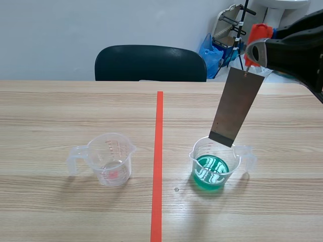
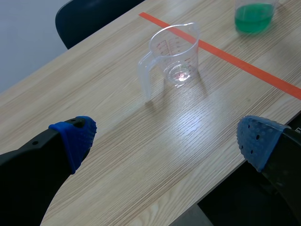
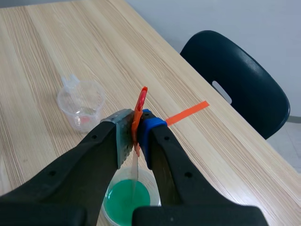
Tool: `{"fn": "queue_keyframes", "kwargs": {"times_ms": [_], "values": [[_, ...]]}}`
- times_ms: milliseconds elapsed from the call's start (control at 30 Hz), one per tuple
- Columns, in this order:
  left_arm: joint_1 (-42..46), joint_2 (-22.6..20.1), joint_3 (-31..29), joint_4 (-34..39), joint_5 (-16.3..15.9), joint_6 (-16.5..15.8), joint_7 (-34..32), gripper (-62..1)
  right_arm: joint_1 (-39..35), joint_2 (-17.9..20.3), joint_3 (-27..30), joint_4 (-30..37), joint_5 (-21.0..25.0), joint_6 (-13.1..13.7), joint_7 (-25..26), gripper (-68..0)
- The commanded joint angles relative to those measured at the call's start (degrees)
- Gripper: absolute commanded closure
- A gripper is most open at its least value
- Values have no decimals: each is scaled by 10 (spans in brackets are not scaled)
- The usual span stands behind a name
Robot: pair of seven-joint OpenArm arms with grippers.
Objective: Do the redox reaction experiment
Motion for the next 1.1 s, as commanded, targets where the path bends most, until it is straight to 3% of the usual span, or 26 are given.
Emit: {"fn": "queue_keyframes", "kwargs": {"times_ms": [0, 233, 1067], "values": [[1, 4, 3, 9, -4, 1, -9, -623, 6, 3, 2, -1, 7, -2, 15, -7], [1, 4, 3, 9, -4, 1, -9, -623, 6, 3, 0, -30, 7, 24, 40, -7], [1, 4, 3, 9, -4, 1, -9, -623, 10, -10, -57, -79, -79, 27, 131, -7]]}}
